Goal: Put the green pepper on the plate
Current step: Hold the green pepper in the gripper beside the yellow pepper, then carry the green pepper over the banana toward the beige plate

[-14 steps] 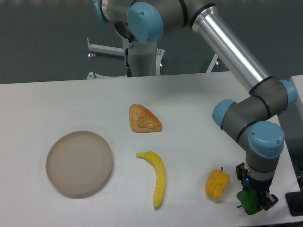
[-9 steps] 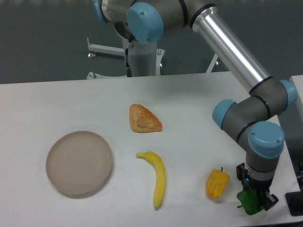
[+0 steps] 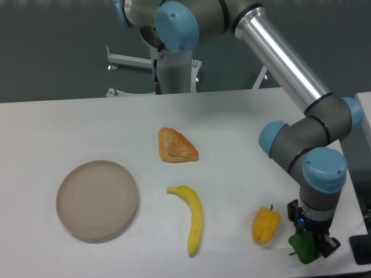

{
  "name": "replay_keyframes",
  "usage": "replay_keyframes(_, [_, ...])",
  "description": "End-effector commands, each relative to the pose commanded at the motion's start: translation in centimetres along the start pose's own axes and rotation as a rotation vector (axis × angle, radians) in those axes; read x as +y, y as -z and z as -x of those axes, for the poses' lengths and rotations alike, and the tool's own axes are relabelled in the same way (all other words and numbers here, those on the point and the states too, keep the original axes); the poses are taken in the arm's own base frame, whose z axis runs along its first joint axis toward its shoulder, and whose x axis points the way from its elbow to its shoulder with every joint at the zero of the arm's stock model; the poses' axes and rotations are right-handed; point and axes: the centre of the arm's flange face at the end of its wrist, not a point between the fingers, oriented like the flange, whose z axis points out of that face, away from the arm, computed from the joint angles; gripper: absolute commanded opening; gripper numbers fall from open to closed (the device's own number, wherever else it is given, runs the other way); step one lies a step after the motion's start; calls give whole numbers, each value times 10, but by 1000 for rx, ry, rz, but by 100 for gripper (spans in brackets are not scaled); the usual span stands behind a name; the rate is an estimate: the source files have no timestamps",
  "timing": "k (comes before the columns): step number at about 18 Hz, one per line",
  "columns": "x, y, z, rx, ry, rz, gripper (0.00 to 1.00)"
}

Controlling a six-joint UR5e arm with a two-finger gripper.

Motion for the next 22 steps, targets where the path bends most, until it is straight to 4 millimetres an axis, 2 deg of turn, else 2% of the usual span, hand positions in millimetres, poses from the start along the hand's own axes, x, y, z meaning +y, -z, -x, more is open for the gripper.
replay_keyframes(4, [-15,40,-19,59,51,-3,38])
replay_keyframes(8, [-51,60,-57,106,95,-15,38])
replay_keyframes(12, [-94,98,-102,135,160,-53,37])
replay_keyframes(15, [-137,121,-135,146,191,-62,37])
replay_keyframes(22, [-246,132,-226,177,379,-60,37])
